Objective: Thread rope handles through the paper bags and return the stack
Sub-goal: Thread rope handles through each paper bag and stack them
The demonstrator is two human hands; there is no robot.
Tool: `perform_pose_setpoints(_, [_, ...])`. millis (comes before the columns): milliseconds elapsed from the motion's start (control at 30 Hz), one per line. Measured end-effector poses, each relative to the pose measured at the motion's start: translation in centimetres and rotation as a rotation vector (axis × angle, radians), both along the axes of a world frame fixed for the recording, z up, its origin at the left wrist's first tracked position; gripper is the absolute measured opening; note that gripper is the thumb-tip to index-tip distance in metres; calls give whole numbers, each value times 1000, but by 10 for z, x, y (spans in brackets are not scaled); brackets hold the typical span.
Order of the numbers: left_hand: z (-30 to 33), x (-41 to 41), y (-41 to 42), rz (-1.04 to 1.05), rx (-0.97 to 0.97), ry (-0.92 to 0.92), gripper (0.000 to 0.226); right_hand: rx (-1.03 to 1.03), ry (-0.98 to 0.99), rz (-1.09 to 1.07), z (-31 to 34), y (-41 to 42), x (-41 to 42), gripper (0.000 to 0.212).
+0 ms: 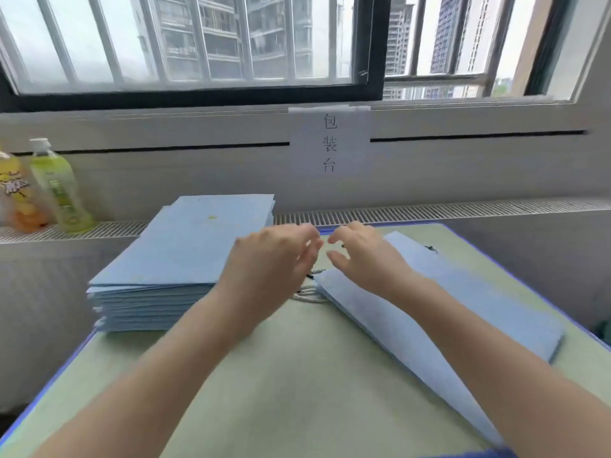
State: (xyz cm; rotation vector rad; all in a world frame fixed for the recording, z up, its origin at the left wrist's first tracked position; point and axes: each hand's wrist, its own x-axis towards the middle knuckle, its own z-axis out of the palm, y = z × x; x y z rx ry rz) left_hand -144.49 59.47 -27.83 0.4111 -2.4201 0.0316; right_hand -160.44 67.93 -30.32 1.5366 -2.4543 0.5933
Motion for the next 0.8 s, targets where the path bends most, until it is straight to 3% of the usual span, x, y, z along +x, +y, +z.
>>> perform_pose_setpoints(100, [-30,-54,10,45,115,-126,29,105,-98,12,-5,10,-30,34])
perform_pose_setpoints(200, [-58,-86,-1,144,291,-240,30,58,-162,107,-13,11,-44,26])
perform_pose_setpoints(300, [-79,-99,-11,146,417,-166,27,24,-131,145,-22,8,-50,14])
perform_pose_setpoints(433, [-83,-102,-16,83,385,2,20,-8,-84,210,-21,9,-52,10])
perform_pose_setpoints(567, [-78,-95,-13,-99,675,135,17,-27,-34,237,-20,11,-51,22])
perform_pose_setpoints(733, [-63,-81,-9,-278,1253,259,32,-161,-69,251,-24,9,-48,25])
perform_pose_setpoints(800, [-58,-77,-6,-322,1324,262,33,-201,-57,258,-22,8,-46,23])
